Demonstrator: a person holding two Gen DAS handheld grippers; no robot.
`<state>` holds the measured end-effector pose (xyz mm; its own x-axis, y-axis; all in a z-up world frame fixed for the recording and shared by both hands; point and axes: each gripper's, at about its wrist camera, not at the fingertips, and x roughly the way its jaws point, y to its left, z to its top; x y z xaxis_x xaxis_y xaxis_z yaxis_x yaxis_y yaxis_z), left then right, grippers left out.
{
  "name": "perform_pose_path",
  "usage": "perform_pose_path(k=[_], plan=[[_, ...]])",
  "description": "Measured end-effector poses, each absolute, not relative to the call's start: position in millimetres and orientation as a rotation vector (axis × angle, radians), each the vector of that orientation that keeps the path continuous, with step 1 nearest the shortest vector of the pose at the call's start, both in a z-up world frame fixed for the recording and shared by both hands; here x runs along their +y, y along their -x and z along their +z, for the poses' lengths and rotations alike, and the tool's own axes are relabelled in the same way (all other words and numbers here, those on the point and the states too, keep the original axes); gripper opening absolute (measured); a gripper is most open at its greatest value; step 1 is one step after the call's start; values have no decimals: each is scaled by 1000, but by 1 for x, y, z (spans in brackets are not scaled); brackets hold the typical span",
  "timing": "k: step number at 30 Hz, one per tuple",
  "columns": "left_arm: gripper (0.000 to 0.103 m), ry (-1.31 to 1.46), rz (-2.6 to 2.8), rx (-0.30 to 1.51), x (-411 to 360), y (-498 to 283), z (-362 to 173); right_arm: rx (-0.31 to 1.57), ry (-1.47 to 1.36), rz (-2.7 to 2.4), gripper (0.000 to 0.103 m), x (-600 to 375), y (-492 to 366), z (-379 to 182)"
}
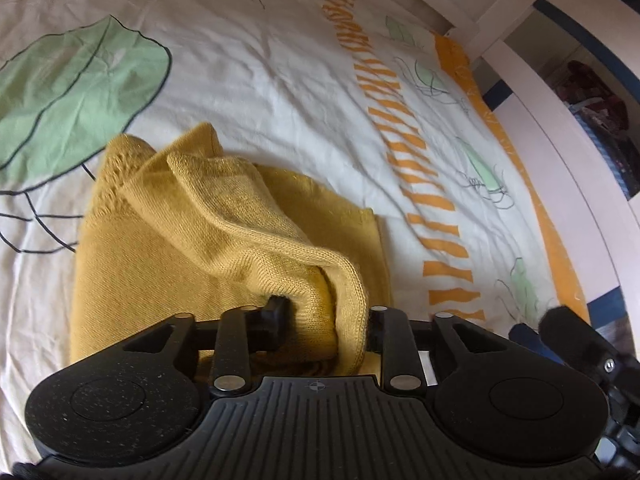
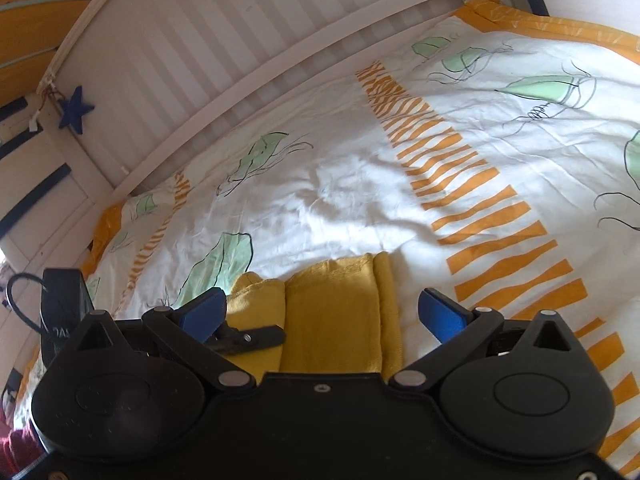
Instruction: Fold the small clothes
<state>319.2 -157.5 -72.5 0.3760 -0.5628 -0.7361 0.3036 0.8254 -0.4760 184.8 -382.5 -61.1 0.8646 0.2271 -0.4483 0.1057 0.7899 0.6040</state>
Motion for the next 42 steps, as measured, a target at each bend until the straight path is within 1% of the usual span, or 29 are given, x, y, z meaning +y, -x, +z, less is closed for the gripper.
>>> perform_pose_path(k=[2, 7, 10, 13, 17, 21, 28, 34, 39, 42], plan=[[43, 248, -583, 1018, -165, -313, -67, 526, -678, 56, 102, -388, -184, -62], [55, 247, -655, 989, -184, -302, -60, 483, -728, -12, 102, -408, -178, -61], [57, 311, -748, 993, -195, -296, -60, 463, -753, -60, 102, -421, -174, -62], [57, 338, -843, 1002, -207, -289, -58, 448, -767, -102, 102, -433, -171, -63], [57, 290, -852, 930, -206, -272, -49, 450, -763, -124, 102, -438, -170, -66], [58, 262, -789, 869, -180, -260, -42, 481, -735, -87, 103, -431, -176, -67], [58, 112, -562, 791, -118, -247, -46, 516, -696, 71, 102, -407, -186, -72], [58, -87, -521, 731, -86, -216, -56, 550, -752, 160, 102, -396, -194, -85], [58, -267, -602, 626, -101, -175, -63, 565, -851, 233, 90, -393, -202, -96], [60, -383, -680, 561, -124, -156, -71, 574, -851, 256, 86, -386, -210, -100]])
